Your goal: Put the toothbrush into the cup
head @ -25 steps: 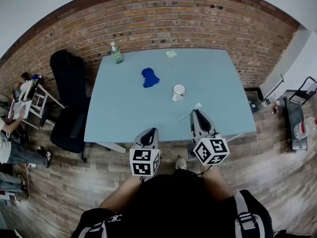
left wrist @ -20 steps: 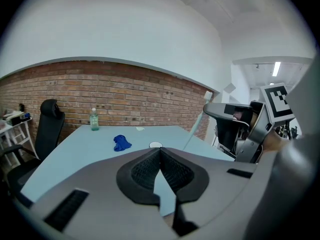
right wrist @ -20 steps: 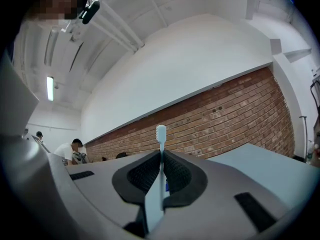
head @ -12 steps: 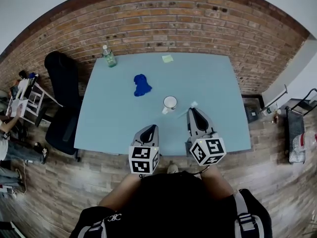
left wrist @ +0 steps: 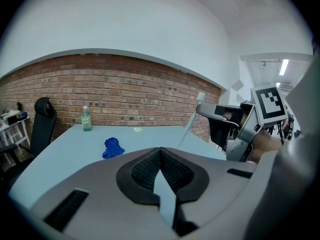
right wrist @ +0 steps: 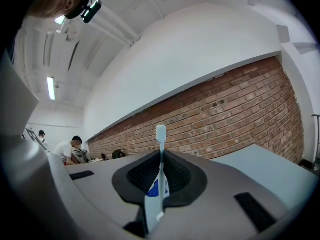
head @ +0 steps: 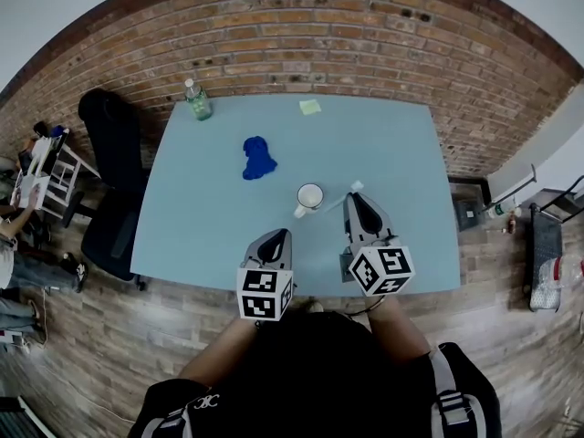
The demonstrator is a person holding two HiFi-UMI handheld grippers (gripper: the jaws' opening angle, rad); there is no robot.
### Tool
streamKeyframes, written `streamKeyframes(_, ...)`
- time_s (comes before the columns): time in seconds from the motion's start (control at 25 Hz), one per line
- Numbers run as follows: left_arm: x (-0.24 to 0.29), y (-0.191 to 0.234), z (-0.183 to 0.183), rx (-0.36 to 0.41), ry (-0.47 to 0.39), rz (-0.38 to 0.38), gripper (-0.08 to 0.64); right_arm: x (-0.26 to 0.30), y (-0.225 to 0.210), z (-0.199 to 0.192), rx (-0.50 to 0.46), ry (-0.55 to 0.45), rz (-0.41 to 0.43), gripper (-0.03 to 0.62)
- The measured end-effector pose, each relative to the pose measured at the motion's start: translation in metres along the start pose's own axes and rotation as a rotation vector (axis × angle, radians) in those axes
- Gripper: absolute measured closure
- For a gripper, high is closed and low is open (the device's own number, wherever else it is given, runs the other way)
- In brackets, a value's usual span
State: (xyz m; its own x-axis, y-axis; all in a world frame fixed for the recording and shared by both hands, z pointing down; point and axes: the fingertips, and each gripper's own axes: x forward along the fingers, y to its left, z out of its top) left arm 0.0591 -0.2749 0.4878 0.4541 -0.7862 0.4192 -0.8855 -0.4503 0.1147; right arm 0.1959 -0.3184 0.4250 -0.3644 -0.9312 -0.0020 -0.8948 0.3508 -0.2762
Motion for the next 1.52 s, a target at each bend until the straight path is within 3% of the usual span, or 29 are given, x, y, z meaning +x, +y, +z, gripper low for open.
streamKeyframes(0.2,0.003,0.022,0.006,-0.003,0.0,0.02,0.554,0.025,-0.01,-0.007,0.018,-0.009,-0.016,0.557)
streamKeyframes(0.4,0.003,0.047,0.013,-0.012,-0.001,0.037,0.554,0.05,-0.012,-0.017,-0.031,-0.004,-0.065,0.557)
streamKeyframes(0.76,-0.01,0.089,0.01,-0.028,0.002,0.089,0.554,0.089,-0.02,-0.063,-0.052,0.073,-0.115,0.557)
streamKeyframes(1.24,-0.028,0.127,-0.005,-0.089,0.015,0.122,0.554,0.109,-0.033,-0.126,-0.005,0.15,-0.188,0.557)
streamKeyframes(1.52,-0.028,0.127,-0.009,-0.118,0.034,0.112,0.554,0.111,-0.045,-0.151,0.051,0.192,-0.229,0.557)
